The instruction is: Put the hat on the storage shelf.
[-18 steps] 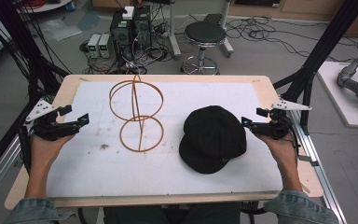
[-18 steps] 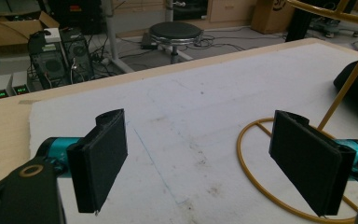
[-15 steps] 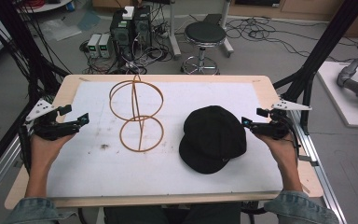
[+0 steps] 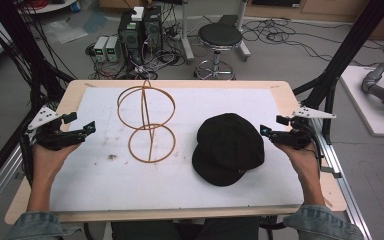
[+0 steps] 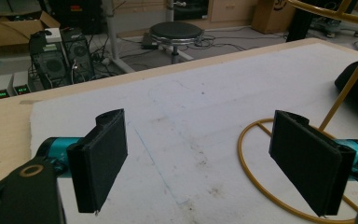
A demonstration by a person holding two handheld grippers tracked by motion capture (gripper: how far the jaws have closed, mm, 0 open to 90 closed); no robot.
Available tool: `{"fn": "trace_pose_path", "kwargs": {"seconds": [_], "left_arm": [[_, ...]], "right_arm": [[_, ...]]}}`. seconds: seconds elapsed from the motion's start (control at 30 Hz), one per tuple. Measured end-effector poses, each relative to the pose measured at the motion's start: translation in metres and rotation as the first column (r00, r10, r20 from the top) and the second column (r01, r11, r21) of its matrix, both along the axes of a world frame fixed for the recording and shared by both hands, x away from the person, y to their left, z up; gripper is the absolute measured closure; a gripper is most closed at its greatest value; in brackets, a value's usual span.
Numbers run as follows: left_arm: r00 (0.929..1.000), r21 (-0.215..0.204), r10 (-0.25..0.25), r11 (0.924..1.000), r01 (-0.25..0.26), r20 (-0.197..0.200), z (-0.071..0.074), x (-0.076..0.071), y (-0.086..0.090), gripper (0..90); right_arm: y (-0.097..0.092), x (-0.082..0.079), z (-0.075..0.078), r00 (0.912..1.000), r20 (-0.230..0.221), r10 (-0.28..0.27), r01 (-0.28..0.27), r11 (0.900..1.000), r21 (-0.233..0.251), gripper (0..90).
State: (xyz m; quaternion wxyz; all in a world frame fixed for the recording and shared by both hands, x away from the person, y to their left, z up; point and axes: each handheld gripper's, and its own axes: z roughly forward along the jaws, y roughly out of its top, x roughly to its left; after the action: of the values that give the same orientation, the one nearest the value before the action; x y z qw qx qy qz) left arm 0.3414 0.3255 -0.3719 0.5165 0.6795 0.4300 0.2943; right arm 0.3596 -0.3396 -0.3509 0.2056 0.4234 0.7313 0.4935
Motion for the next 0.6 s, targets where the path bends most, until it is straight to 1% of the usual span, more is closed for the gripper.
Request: {"fn": "trace_pose_path", "kwargs": {"seconds": [0.6], "left_arm": [[1.0000, 0.000, 0.003, 1.0000, -0.003, 0.002, 0.0007, -0.0004, 0.0006, 19.5]], "right_arm": [[0.0000, 0.0007, 0.0002, 1.0000, 0.001, -0.002, 0.002, 1.0000, 0.003, 16.1]]}}
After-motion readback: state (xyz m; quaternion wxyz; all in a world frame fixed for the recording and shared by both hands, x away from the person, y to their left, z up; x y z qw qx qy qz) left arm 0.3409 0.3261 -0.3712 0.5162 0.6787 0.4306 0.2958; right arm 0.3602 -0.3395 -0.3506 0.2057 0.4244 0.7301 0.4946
